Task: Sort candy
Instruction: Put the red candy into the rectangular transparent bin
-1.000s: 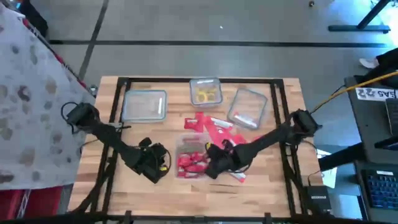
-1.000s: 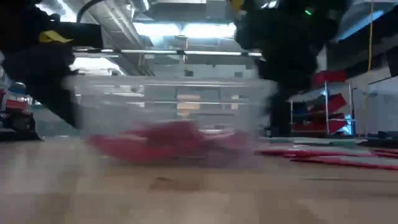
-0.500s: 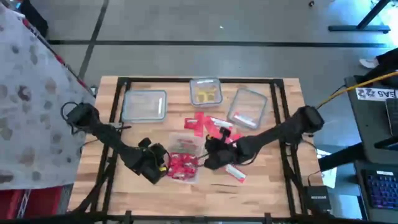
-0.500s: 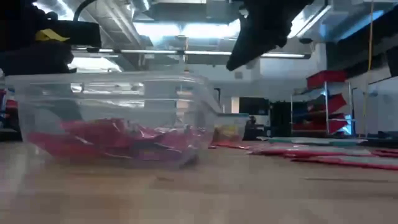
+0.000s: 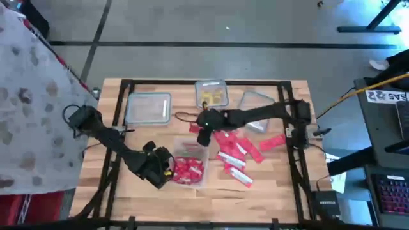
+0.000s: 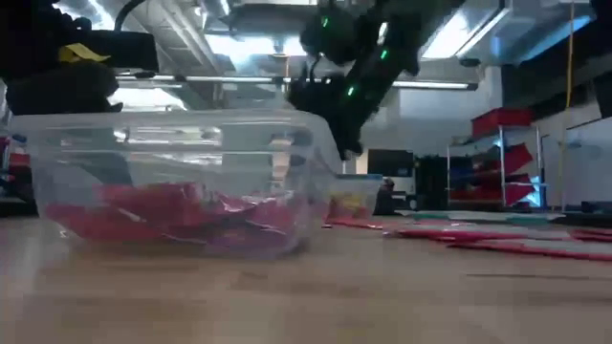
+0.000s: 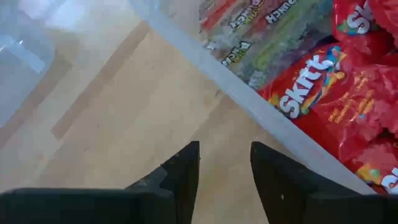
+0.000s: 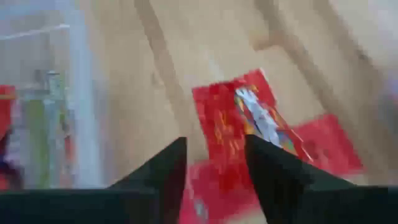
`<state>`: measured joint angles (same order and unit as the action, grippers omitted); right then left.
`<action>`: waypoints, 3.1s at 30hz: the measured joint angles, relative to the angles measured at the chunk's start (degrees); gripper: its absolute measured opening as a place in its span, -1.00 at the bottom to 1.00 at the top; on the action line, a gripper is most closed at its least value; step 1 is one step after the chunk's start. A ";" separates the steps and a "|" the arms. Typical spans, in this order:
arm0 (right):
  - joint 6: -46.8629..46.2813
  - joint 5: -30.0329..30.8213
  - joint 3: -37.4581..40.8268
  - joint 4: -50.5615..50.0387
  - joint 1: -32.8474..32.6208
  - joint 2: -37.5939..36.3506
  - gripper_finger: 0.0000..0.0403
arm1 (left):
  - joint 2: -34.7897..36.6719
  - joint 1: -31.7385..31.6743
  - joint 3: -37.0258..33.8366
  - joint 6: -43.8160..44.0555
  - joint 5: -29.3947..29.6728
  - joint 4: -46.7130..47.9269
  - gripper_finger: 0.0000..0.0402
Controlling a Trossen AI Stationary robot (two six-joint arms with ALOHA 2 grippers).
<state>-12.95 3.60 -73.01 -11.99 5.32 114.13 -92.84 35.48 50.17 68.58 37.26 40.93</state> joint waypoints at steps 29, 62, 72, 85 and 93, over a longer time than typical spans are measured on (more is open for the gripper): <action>3.58 0.79 -9.45 -7.97 0.38 3.84 -0.68 | 0.02 0.00 0.00 0.00 0.04 -0.02 -0.36; 5.03 -4.10 -12.52 -12.24 2.87 8.26 -0.83 | 0.02 0.00 0.00 0.03 0.44 -0.03 -0.36; 7.83 -1.84 -19.82 -20.24 3.33 8.13 -0.45 | 0.02 0.00 0.00 0.03 0.42 0.00 -0.36; 8.24 -4.71 -20.09 -17.83 4.09 12.64 -0.11 | 0.02 -0.38 -0.02 0.02 0.45 -0.07 -0.36; 8.31 -5.73 -20.22 -17.29 4.09 13.44 -0.16 | 0.02 -0.39 -0.02 -0.02 0.46 -0.04 -0.36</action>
<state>-4.64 -2.13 -93.23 -29.28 9.41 127.57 -92.82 35.10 50.15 68.55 37.71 40.88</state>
